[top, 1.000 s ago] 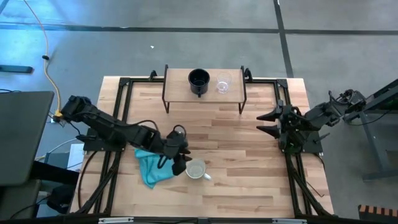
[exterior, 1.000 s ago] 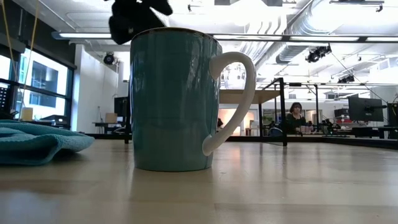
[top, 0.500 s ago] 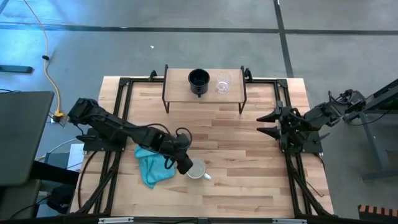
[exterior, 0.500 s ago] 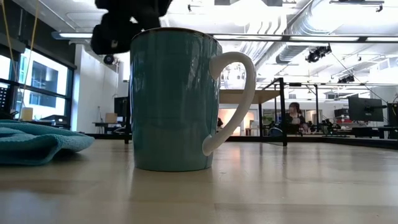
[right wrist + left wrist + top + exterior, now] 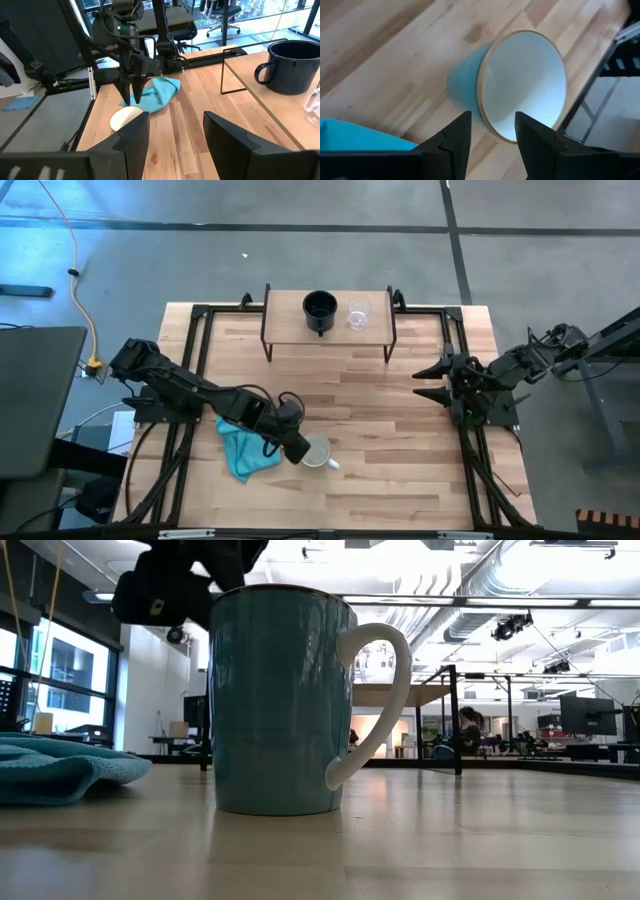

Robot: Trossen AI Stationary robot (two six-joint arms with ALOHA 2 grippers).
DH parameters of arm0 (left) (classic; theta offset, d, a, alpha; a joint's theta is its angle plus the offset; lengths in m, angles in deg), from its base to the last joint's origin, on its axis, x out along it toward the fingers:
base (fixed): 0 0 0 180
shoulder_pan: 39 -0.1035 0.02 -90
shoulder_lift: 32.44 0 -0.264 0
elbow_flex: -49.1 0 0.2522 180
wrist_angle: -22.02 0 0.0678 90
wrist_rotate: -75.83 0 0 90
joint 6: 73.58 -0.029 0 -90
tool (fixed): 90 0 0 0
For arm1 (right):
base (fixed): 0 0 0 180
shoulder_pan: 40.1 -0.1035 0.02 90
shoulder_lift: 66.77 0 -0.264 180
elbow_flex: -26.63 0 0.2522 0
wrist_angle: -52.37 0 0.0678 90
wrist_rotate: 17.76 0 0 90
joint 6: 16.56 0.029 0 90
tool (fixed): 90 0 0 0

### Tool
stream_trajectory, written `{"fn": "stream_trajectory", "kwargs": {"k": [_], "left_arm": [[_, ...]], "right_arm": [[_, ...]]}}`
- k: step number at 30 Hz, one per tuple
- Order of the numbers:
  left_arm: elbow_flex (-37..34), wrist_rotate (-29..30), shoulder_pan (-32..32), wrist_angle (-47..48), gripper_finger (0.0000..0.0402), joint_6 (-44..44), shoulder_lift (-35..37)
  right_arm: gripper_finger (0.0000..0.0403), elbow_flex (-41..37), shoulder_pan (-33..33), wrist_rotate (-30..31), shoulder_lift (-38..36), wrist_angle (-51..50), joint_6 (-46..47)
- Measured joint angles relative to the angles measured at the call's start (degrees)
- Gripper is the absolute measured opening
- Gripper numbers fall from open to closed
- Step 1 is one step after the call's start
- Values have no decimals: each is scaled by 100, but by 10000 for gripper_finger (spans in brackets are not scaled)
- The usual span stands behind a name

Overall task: Stack small to large cups/mugs on shelf
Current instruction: Put the blue mug on the shelf

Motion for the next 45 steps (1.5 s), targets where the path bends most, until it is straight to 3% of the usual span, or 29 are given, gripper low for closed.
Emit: {"fn": "stream_trajectory", "kwargs": {"k": [36,45], "left_arm": [[0,-84,-1,-374,136,156,-505],[0,-3,-1,-402,55,167,-505]], "right_arm": [[179,0,-1,-63,1,-6,-1],[179,0,0,-61,1,-20,-1]]}}
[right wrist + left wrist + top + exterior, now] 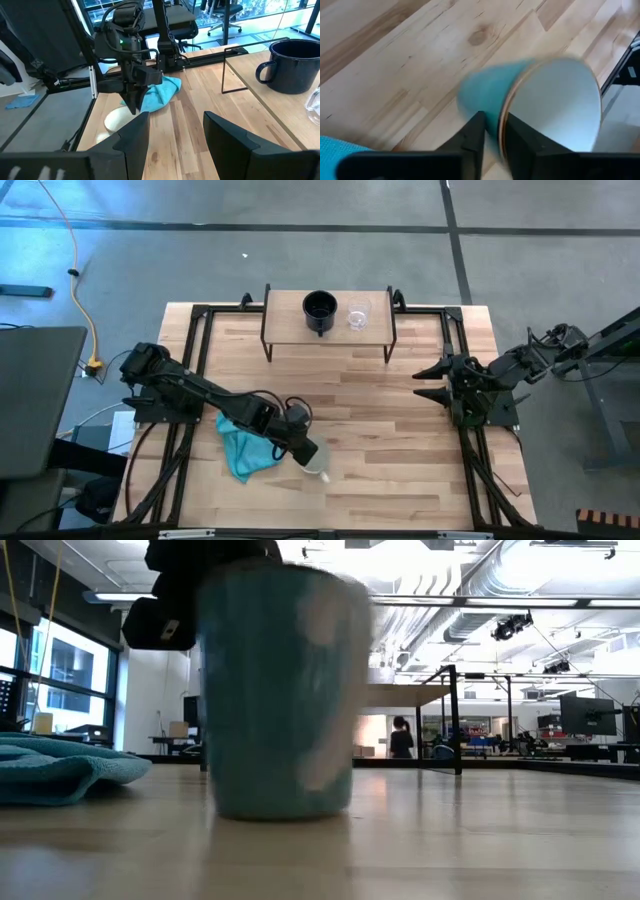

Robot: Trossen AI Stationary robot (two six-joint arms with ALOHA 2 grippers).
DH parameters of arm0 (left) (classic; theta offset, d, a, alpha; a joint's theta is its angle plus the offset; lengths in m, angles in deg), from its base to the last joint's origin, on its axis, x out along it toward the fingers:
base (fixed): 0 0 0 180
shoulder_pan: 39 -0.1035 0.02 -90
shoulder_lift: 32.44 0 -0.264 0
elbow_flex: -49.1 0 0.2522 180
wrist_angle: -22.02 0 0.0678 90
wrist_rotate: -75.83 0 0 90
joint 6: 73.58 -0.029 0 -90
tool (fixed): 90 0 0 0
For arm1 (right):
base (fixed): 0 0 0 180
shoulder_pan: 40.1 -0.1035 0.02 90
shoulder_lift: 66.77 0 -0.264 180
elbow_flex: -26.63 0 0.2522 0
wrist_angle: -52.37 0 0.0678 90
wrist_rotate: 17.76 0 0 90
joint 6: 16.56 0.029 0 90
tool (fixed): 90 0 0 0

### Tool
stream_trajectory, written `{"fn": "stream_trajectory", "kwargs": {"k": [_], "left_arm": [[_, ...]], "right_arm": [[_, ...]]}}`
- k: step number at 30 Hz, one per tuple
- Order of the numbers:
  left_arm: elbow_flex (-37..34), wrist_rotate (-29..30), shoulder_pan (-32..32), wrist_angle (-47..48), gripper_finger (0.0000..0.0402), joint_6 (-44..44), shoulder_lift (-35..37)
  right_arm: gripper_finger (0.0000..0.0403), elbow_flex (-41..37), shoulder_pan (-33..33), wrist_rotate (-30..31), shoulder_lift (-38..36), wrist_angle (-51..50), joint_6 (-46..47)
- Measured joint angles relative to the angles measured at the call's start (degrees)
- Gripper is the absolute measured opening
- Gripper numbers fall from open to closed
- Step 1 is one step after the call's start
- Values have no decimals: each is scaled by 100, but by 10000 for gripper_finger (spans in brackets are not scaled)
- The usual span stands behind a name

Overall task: Stack small to large cups/mugs on shelf
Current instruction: Put the blue mug on the shelf

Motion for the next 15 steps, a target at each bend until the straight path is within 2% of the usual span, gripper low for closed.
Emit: {"fn": "stream_trajectory", "kwargs": {"k": [4,10,15], "left_arm": [[-11,23,3,36,12,-90,-6],[-9,24,0,53,21,-172,-4],[14,24,-2,54,7,-312,-4]], "right_arm": [[179,0,-1,0,0,-16,-1],[179,0,-1,2,-1,-17,-1],[179,0,-1,5,1,-17,-23]]}}
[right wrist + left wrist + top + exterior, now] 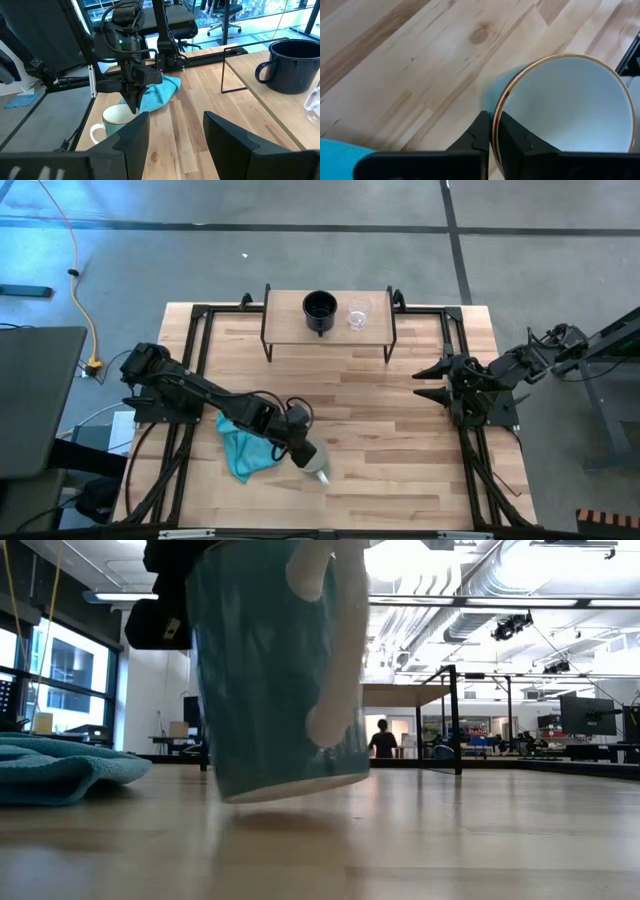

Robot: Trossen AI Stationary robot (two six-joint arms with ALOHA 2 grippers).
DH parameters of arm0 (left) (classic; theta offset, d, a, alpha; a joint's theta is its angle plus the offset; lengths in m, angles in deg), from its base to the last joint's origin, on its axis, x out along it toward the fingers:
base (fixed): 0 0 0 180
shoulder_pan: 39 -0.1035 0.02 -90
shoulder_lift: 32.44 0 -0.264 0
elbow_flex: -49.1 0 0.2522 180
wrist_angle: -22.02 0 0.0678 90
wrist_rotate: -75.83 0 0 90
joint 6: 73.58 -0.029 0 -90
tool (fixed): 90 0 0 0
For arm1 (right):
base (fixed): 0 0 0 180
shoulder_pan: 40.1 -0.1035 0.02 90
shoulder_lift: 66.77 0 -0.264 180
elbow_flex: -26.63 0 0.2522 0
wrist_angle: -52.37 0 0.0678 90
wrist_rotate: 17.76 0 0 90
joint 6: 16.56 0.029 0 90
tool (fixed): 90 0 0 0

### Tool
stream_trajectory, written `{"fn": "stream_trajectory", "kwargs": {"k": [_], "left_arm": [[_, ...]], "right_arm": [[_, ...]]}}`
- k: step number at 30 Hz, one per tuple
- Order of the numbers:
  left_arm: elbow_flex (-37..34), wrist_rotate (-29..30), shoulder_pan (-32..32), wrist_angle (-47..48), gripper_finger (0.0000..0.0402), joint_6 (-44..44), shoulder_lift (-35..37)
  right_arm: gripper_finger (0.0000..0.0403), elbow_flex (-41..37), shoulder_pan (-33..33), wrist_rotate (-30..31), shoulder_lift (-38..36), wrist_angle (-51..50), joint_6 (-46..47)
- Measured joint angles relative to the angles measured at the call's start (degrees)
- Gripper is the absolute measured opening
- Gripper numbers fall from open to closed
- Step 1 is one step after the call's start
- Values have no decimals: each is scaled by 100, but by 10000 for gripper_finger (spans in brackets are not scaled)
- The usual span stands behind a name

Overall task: Stack small to large cups/mugs on shelf
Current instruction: Put the blue mug on the shelf

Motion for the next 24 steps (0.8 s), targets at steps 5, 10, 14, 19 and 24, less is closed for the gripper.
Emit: {"fn": "stream_trajectory", "kwargs": {"k": [5,10,14,19,24], "left_arm": [[261,34,0,332,5,-315,2],[631,124,-80,959,4,-743,6],[871,119,-205,1318,3,-1039,7],[1129,51,-365,1688,3,-1469,11],[1372,-144,-538,2113,3,-2039,11]], "right_arm": [[179,0,1,17,-1,-2,-17],[179,0,1,17,-1,-2,-17],[179,0,-1,14,-1,-2,24],[179,0,0,12,-1,-2,136],[179,0,-1,10,-1,-2,175]]}}
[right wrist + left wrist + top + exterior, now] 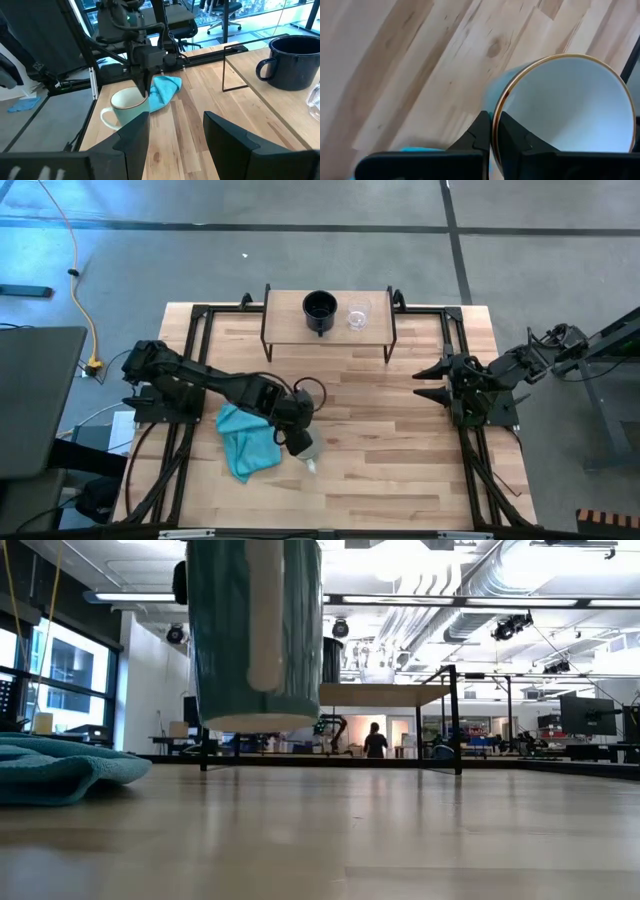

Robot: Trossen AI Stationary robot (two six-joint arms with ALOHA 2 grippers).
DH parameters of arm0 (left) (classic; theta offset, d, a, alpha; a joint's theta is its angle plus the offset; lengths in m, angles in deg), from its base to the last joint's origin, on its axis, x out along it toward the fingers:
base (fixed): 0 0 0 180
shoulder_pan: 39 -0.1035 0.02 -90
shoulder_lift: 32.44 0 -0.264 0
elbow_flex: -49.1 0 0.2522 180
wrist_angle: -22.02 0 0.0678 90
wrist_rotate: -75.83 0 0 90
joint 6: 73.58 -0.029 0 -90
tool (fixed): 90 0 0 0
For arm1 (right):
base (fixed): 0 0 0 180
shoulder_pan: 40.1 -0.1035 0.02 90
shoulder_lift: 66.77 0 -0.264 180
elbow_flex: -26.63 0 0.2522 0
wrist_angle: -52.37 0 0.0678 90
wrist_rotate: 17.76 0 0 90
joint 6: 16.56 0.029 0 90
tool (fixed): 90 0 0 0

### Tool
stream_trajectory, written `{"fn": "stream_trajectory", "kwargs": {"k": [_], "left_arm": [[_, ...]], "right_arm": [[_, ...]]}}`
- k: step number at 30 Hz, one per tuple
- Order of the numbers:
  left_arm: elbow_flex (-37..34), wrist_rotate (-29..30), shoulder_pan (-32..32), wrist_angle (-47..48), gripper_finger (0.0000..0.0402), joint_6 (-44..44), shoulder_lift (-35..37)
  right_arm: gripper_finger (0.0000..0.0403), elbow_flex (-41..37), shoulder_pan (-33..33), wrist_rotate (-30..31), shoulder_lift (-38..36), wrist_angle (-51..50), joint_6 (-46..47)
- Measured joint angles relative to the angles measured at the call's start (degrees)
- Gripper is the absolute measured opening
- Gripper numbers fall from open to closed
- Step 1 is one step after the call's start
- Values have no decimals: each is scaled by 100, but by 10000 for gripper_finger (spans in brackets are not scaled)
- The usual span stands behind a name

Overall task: Stack small to large cups/mugs on shelf
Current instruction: Put the blue mug on the shelf

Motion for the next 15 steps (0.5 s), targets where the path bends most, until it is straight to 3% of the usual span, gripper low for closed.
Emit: {"fn": "stream_trajectory", "kwargs": {"k": [15], "left_arm": [[894,-78,-752,1551,2,-1577,4]], "right_arm": [[179,0,1,-20,0,0,2]]}}
